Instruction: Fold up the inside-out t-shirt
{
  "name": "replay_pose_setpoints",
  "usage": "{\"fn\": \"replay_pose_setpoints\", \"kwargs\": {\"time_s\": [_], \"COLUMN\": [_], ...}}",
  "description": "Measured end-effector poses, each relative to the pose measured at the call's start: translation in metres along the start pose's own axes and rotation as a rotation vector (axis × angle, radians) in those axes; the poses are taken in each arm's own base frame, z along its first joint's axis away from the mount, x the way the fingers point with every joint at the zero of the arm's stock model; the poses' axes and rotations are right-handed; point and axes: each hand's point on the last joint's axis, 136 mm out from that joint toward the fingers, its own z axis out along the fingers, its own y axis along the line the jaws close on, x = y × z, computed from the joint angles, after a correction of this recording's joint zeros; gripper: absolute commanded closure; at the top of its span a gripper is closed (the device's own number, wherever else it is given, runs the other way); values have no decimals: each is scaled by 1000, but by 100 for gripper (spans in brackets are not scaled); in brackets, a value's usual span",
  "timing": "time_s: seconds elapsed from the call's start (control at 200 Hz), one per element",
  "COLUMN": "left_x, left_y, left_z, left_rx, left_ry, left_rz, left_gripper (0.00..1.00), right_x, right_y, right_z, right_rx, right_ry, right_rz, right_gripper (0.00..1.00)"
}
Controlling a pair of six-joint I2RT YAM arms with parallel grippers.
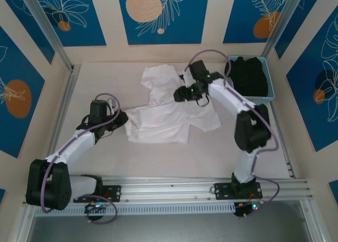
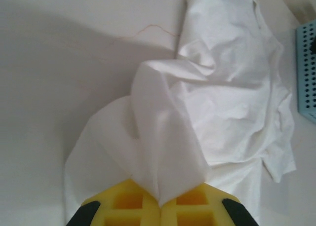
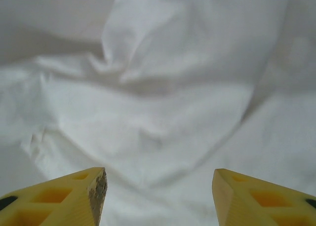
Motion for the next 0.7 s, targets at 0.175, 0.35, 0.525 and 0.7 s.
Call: {"fn": "replay_pose_setpoints", "kwargs": {"time_s": [0.175, 0.35, 0.525, 0.7], "left_x": [0, 0, -1, -2], "left_y": [14, 15, 15, 18], "left_z": [-6, -8, -8, -13], "left_rx": [-48, -56, -57, -79], "left_ry": [-32, -42, -43, -61], "left_rz": [25, 45, 59, 80], "left_gripper": [100, 100, 100, 96], "right_x": [104, 175, 173, 164], "right_y": [9, -7, -9, -15], "right_z": [25, 58, 61, 65], "right_rx": [-13, 17, 57, 100], "right_ry": [132, 284, 282, 236], "right_rz": [66, 198, 229, 212], "right_gripper": [39, 39, 63, 94]}}
